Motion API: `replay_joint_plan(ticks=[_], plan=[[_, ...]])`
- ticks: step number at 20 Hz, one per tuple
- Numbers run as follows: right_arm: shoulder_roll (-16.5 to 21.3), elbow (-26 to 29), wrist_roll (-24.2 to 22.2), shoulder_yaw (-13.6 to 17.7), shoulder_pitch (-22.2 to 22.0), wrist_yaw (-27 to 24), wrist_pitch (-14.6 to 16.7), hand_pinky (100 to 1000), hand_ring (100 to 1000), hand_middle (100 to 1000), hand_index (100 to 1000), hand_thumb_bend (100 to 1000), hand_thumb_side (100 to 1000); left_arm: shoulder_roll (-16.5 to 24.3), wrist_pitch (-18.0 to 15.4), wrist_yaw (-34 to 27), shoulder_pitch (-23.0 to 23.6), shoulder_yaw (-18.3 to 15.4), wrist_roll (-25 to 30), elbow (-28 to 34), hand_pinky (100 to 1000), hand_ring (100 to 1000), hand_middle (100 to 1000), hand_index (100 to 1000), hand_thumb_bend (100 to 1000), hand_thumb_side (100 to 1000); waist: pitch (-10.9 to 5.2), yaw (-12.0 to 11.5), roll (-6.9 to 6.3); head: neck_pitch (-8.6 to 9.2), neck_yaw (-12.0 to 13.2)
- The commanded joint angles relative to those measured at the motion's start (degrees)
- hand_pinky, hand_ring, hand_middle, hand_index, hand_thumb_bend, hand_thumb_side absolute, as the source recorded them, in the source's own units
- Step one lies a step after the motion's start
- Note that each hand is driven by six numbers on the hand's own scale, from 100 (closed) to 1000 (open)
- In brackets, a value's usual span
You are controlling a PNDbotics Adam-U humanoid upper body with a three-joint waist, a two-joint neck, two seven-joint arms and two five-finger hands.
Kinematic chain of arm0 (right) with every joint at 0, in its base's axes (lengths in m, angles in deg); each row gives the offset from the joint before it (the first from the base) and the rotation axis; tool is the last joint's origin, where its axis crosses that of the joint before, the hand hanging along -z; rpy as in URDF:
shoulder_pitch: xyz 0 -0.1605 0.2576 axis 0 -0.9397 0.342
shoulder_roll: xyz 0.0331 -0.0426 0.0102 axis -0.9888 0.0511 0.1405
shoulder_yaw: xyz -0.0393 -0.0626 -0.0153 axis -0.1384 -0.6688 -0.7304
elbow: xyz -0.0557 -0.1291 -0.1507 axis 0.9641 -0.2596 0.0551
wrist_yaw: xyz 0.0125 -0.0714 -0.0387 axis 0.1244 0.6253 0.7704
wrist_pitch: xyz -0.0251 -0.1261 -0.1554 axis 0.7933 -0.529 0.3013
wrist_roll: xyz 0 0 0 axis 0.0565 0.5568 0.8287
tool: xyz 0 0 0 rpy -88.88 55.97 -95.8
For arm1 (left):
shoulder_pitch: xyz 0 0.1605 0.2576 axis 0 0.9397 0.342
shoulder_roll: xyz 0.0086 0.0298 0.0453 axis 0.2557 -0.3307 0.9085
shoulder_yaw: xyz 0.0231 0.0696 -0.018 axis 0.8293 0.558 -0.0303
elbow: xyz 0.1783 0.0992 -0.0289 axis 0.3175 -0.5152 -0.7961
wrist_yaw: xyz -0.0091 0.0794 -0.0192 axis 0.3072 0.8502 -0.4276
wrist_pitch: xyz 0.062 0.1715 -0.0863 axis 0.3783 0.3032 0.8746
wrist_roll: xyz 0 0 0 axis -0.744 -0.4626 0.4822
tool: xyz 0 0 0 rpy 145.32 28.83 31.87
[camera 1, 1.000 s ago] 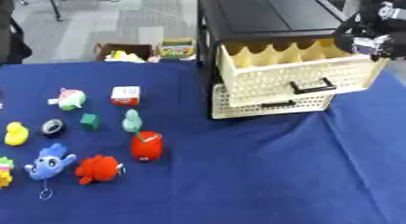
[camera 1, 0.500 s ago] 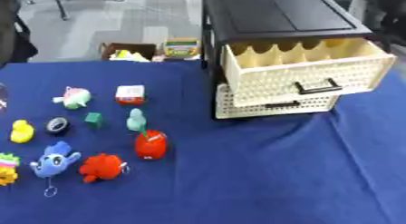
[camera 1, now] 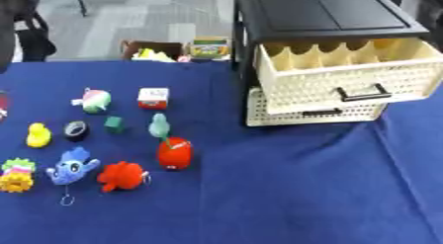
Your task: Pick up objects from table and place into drawer.
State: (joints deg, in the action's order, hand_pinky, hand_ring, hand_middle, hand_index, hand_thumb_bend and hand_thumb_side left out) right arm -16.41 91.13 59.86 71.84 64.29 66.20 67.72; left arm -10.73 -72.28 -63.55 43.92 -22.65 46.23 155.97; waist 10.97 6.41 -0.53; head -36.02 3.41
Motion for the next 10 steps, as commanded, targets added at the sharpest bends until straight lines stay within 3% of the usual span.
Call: replay_joint_plan(ticks=[1,6,10], plan=[[-0.8,0.9,5.2,-1.0,1.9,3.3,-0.2,476,504,531,777,175,1000,0.7,0.0,0.3,-0.7,-0.2,0.2,0.7,623,871,705,800,100,747,-0.82,-0.3,-0.07,0.18,0.3],[-4.2,1.3,12.1,-2.2,2.8,7.3,0.4,556,568,590,806,100,1000,0.3,-0.2,0.5,-0.8,-0.3,0.0,0.7,622,868,704,801,100,739,-1.09,-1.9,-0.23,-0.04,0.9],[-9.0,3.7,18.6,-2.6,3.2,10.8,1.5,605,613,631,832,100,1000,-0.2,-0.2,0.9,-0.9,-0.1,0.0,0.7,622,866,703,802,100,729,-1.39,-3.3,-0.47,-0.23,1.6]])
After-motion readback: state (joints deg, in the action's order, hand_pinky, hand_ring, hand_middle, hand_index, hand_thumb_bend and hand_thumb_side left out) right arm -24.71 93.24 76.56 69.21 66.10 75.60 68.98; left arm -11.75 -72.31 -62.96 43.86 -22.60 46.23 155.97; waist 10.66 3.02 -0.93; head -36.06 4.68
